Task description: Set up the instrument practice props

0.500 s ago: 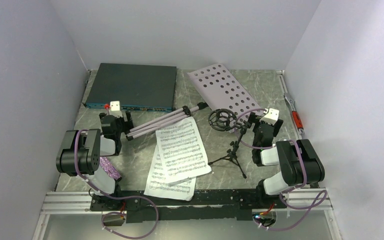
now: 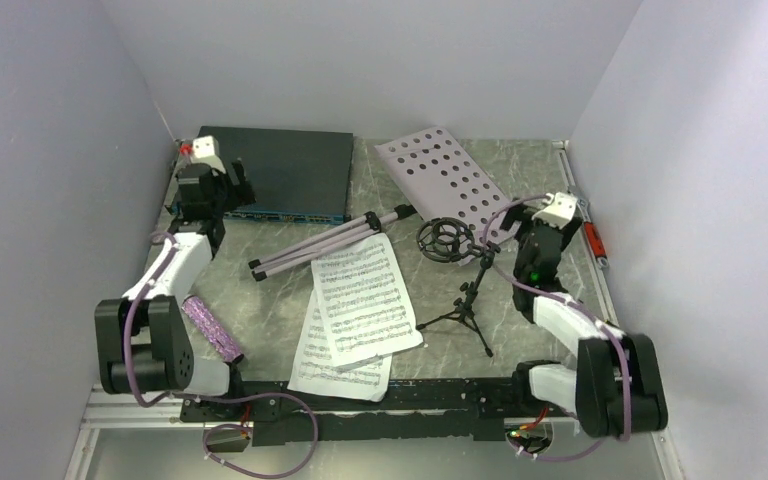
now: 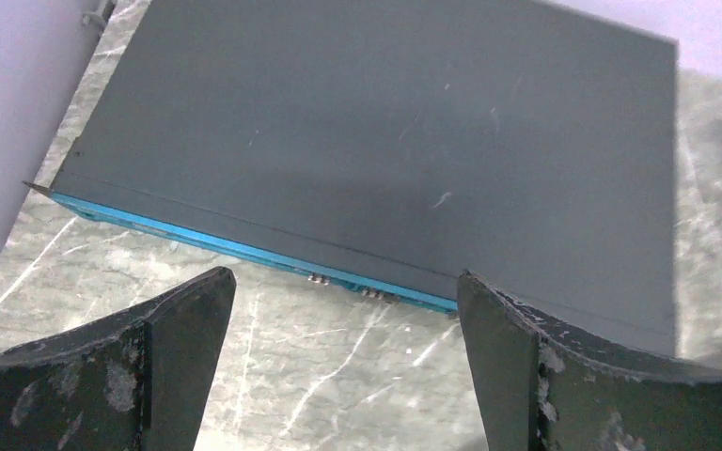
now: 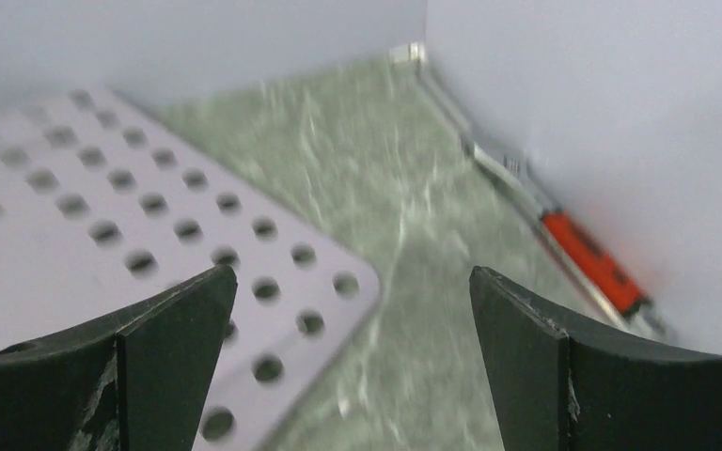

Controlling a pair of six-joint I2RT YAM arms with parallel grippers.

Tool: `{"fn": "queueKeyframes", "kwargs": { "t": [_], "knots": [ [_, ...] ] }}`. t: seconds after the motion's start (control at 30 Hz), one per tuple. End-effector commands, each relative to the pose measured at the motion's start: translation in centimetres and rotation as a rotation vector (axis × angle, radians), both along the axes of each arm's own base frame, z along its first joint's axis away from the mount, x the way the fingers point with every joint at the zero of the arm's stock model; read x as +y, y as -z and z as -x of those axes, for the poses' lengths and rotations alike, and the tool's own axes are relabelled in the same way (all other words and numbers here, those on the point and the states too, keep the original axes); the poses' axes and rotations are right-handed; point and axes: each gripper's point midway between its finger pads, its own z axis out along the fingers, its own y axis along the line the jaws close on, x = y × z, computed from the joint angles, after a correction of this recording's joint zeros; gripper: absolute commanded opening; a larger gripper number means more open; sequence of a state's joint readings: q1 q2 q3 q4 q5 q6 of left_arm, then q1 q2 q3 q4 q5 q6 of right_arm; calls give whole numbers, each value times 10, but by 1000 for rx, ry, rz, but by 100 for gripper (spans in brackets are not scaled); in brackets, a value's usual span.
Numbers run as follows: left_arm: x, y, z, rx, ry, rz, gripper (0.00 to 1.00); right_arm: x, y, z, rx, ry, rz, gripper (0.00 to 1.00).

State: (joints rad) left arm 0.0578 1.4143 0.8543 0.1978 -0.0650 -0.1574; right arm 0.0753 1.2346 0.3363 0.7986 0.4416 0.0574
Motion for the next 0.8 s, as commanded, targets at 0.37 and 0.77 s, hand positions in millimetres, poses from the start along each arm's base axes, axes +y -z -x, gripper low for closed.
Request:
{"fn": "queueKeyframes", "kwargs": {
  "t": [0.37, 0.77],
  "knots": [
    [13, -11, 85, 234, -395, 331, 94, -28, -95, 30, -183, 292, -400, 100],
    [-22, -18, 77, 226, -158, 371, 94, -12, -90, 25, -40, 195, -444, 100]
  ]
}}
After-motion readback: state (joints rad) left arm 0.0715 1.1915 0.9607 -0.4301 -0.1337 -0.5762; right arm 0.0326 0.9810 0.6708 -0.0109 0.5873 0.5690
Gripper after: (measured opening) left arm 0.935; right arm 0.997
